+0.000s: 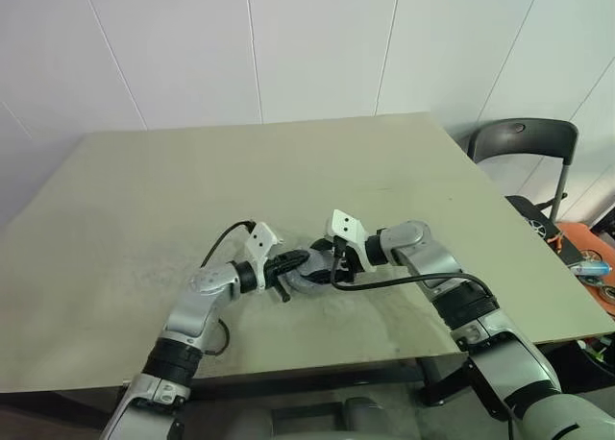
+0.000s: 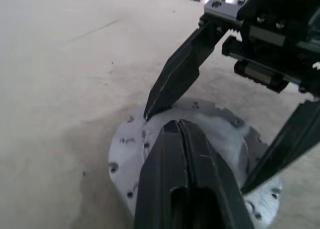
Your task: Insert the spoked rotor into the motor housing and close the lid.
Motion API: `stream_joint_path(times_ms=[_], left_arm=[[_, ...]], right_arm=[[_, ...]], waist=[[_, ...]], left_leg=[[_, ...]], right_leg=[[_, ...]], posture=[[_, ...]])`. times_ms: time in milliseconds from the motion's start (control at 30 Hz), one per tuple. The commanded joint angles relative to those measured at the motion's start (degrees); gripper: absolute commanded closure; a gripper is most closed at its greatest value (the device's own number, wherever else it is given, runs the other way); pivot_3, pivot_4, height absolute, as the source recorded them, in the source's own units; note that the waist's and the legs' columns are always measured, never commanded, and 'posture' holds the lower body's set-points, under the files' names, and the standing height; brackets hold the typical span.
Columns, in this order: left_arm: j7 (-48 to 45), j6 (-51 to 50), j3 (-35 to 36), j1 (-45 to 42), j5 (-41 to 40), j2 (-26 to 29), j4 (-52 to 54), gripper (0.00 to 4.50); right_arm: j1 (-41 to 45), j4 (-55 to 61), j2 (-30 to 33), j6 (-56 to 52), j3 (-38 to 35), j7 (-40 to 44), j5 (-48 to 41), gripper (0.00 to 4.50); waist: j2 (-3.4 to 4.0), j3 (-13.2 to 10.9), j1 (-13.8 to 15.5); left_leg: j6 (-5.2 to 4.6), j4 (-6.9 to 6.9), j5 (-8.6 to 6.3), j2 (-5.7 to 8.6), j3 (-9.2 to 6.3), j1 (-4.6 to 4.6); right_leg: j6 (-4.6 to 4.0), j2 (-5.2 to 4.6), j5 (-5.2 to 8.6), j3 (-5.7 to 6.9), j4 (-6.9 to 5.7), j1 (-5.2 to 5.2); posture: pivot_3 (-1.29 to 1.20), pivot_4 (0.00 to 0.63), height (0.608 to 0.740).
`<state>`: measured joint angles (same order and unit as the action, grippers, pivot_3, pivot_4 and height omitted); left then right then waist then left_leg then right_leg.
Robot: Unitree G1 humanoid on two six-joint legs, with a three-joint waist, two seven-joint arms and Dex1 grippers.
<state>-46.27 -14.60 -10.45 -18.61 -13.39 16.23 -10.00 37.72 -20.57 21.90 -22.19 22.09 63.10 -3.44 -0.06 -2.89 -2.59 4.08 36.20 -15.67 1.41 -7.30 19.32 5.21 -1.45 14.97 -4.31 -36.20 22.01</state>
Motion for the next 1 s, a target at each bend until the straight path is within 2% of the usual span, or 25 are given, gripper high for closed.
stream_joint_path(times_ms=[33, 167, 267, 467, 600, 700, 867, 1000], left_arm=[[0.0, -5.3, -1.6, 0.3, 1.2, 1.5, 1.6, 4.48], [0.7, -7.4, -1.4, 1.0, 1.2, 1.7, 3.1, 4.48], [0.8, -8.2, -1.1, 1.3, 1.0, 1.9, 3.9, 4.50], [-0.8, -11.6, -0.9, 2.1, -0.6, 2.9, 5.7, 4.50], [-0.7, -11.5, -0.6, 2.1, -0.9, 3.3, 5.9, 4.50], [-0.6, -11.5, -0.4, 2.1, -0.9, 3.2, 6.0, 4.50], [-0.4, -11.2, -0.2, 2.0, -0.9, 3.0, 6.0, 4.50], [-0.2, -10.9, 0.0, 2.1, -0.8, 2.8, 6.0, 4.50]], right_arm=[[-0.7, -1.0, -0.4, -2.4, 0.2, -2.5, 1.7, 1.04], [-0.3, -0.4, -1.4, -4.6, -1.6, -2.1, -0.3, 1.04], [-0.2, 0.1, -1.3, -5.6, -1.9, -1.2, -0.9, 0.02], [0.9, -0.9, -2.2, -7.4, -4.6, -2.8, -2.8, 0.02], [2.3, 0.4, -3.7, -13.2, -10.8, -1.8, -10.0, 0.02], [3.5, -0.3, -3.3, -15.5, -13.5, -2.4, -12.0, 0.02], [2.7, -1.2, -0.7, -13.3, -12.4, -2.4, -9.6, 0.02], [2.2, -2.9, 0.7, -19.5, -10.9, -1.9, -9.7, 0.02]], waist=[[-0.02, 0.0, -0.1], [0.01, 0.1, -0.2], [0.00, 0.1, -0.1], [0.00, 0.1, 0.0], [0.00, 0.1, 0.0], [0.01, 0.1, 0.0], [0.01, 0.1, 0.1], [0.01, 0.1, 0.0]], left_leg=[[0.00, -0.01, 0.00, 0.00, 0.00, -0.01], [0.00, -0.03, 0.00, -0.02, -0.01, -0.04], [0.00, -0.01, 0.00, -0.02, -0.02, -0.04], [0.00, -0.08, 0.00, -0.01, -0.01, 0.05], [0.00, -0.08, 0.00, -0.01, -0.02, 0.07], [0.00, -0.08, 0.00, 0.00, -0.02, 0.15], [0.00, -0.16, 0.00, 0.00, -0.01, 0.15], [0.00, -0.16, 0.00, 0.00, 0.01, 0.16]], right_leg=[[0.00, 0.00, 0.00, 0.00, 0.00, -0.01], [0.00, 0.01, 0.00, 0.00, -0.01, -0.01], [0.00, 0.01, 0.00, 0.01, -0.02, -0.02], [0.13, -0.01, -0.07, 0.00, 0.02, 0.08], [0.12, 0.00, -0.06, 0.00, 0.01, 0.12], [0.14, -0.02, -0.08, 0.00, 0.02, 0.19], [0.14, -0.02, -0.07, 0.00, 0.04, 0.22], [0.13, -0.02, -0.06, 0.00, 0.06, 0.22]], posture=[[0.00, 0.000, 0.740], [0.00, 0.000, 0.740], [0.00, 0.000, 0.740], [0.00, 0.000, 0.740], [0.00, 0.000, 0.740], [0.00, 0.000, 0.740], [0.00, 0.000, 0.740], [0.00, 0.000, 0.740]])
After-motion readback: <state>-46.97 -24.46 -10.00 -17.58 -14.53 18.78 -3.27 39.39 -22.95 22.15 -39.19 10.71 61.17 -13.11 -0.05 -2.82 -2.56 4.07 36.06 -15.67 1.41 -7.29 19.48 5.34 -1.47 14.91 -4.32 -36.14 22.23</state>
